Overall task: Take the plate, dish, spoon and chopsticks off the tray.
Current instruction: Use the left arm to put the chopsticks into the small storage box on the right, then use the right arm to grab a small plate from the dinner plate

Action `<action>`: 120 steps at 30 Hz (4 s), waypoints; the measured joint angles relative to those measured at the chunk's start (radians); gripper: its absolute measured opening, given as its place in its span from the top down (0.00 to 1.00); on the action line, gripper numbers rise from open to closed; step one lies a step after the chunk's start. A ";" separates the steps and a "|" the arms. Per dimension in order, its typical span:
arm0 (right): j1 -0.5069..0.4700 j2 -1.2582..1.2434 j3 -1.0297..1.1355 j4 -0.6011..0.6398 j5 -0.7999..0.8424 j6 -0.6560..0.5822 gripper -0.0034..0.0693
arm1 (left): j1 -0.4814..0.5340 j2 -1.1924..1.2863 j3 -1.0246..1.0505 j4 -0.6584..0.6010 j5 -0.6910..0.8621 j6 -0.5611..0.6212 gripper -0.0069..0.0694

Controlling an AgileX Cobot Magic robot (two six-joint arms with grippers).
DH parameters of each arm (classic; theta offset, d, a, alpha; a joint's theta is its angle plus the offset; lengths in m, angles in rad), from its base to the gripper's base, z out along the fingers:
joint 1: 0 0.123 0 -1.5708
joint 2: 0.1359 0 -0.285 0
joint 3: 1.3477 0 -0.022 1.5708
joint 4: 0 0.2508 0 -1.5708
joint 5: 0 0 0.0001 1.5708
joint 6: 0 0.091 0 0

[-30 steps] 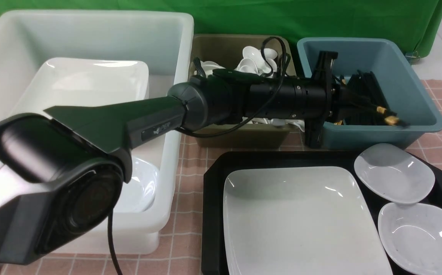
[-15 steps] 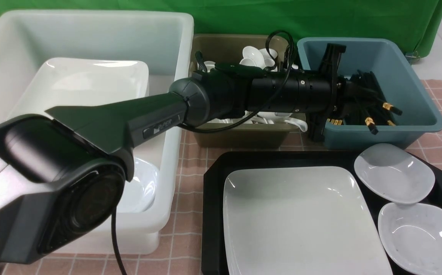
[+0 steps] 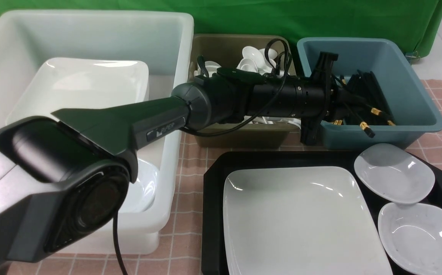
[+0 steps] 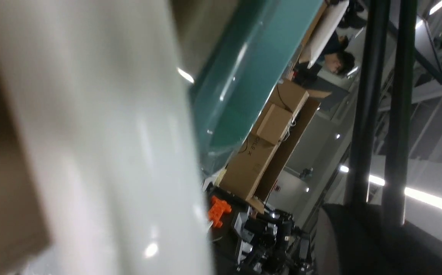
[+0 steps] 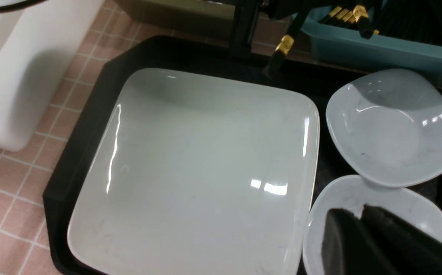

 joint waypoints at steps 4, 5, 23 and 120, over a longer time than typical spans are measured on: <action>0.000 0.000 0.000 0.000 0.000 0.000 0.79 | 0.000 0.000 0.000 0.000 -0.017 -0.007 0.88; 0.000 0.000 0.000 0.000 -0.001 0.000 0.79 | 0.000 0.000 0.000 0.000 -0.024 -0.007 0.87; 0.000 0.000 0.000 0.000 -0.001 0.000 0.78 | 0.000 0.000 0.000 -0.012 -0.072 -0.037 0.57; 0.000 0.680 0.199 -0.224 -0.105 -0.311 0.29 | -0.258 -1.360 1.306 1.550 -0.468 0.034 0.91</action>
